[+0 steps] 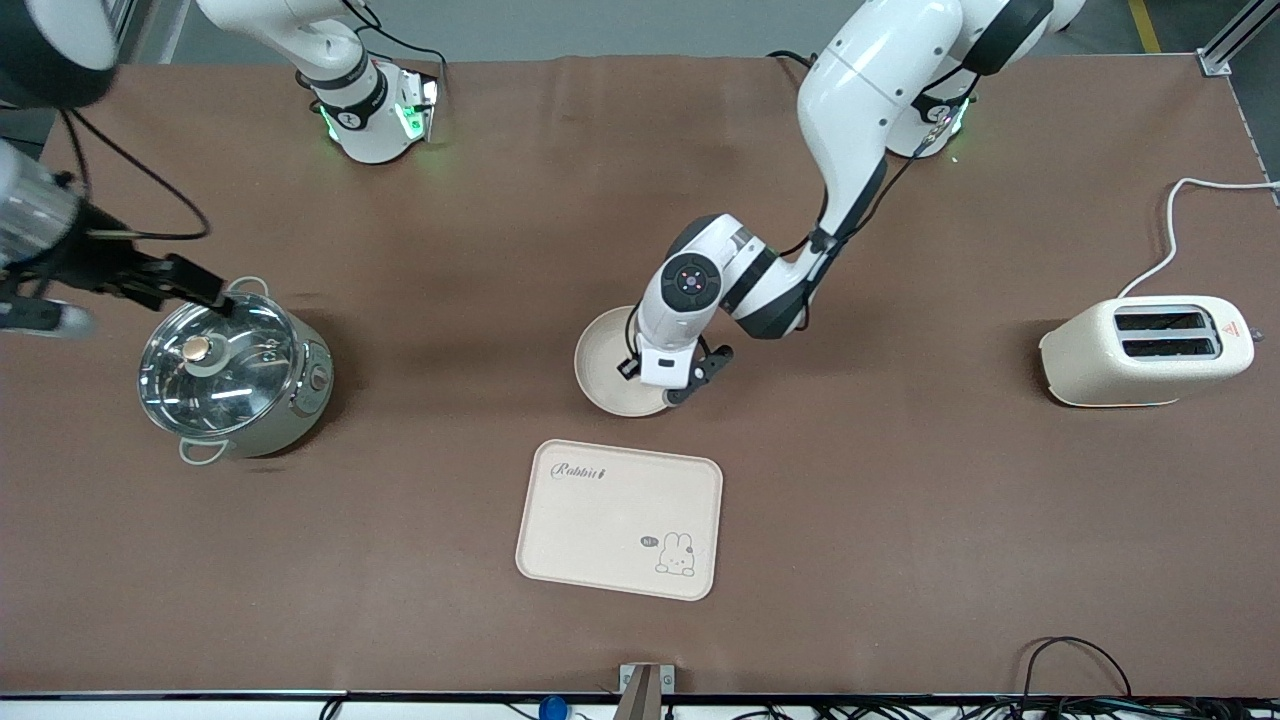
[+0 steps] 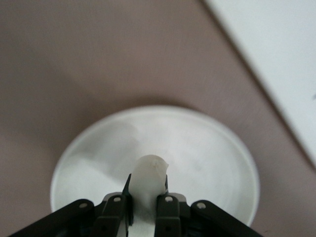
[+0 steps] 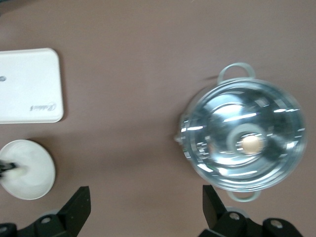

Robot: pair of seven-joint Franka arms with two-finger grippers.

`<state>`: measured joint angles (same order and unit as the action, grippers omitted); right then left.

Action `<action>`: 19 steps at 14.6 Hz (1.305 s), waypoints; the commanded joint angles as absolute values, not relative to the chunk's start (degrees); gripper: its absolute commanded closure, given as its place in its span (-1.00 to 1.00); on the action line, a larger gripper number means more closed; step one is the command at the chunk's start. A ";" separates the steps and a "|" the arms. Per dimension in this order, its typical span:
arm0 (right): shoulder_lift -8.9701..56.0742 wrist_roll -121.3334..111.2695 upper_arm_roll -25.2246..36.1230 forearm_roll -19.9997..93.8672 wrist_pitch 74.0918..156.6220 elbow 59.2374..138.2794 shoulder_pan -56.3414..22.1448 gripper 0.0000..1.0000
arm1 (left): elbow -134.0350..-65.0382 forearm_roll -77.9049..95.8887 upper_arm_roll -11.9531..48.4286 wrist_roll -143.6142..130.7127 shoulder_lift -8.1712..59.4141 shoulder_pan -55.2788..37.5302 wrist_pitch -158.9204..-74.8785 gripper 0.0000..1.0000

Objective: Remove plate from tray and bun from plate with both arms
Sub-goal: 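Carry the bun toward the toaster and lower it onto the table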

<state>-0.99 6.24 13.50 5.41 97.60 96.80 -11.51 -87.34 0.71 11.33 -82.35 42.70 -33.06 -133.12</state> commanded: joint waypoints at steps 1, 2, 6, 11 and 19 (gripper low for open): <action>0.17 3.00 8.45 1.85 91.61 88.45 -4.76 -1.00 | -86.31 -2.89 11.25 -78.95 37.45 -25.43 -125.53 0.58; 0.26 2.38 8.00 1.50 89.15 85.02 -3.35 -1.00 | -86.22 -2.90 11.25 -75.62 37.18 -22.70 -124.64 0.57; 0.35 0.97 8.00 -3.85 86.92 82.26 -5.09 -1.00 | -86.75 -4.04 11.16 -63.57 38.40 -12.24 -124.63 0.54; 0.44 1.05 8.00 -3.87 85.35 82.44 -5.36 -1.00 | -86.66 -10.45 11.25 -58.72 42.97 -6.34 -124.89 0.44; 0.53 0.88 8.09 -3.43 85.08 82.71 -5.01 -1.00 | -86.13 -11.07 11.42 -53.19 42.38 -2.90 -124.63 -1.00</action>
